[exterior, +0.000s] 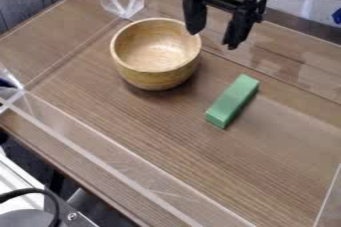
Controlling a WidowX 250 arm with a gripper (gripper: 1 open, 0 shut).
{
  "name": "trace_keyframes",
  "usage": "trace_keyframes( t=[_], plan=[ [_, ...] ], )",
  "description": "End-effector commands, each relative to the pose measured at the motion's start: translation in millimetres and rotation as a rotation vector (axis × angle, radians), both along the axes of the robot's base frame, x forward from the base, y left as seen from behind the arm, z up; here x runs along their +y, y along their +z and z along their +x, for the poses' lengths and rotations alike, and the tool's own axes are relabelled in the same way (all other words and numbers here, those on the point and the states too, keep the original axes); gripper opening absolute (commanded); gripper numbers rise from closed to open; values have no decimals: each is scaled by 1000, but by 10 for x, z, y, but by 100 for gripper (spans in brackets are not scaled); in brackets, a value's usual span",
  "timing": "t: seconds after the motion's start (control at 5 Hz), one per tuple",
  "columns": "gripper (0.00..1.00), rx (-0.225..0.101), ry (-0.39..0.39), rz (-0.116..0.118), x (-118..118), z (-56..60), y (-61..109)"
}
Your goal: Put the green block in the brown bowl
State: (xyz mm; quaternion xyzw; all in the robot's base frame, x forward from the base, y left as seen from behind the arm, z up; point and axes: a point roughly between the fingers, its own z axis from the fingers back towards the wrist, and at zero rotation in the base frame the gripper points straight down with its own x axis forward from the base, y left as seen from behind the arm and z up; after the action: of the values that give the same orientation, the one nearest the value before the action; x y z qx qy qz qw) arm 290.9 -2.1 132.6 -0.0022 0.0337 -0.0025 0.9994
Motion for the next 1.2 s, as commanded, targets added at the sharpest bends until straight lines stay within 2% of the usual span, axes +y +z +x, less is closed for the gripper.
trace_keyframes(
  t=[0.0,0.2,0.4,0.8,1.0],
  plan=[
    [100,15,12,4,-60,-20,-122],
    [100,22,-26,4,-153,-92,-268],
    [100,13,-62,-3,-239,-135,-408],
    [100,-9,-22,-88,-279,0,-496],
    [100,2,-8,-44,-295,133,-637]
  ],
)
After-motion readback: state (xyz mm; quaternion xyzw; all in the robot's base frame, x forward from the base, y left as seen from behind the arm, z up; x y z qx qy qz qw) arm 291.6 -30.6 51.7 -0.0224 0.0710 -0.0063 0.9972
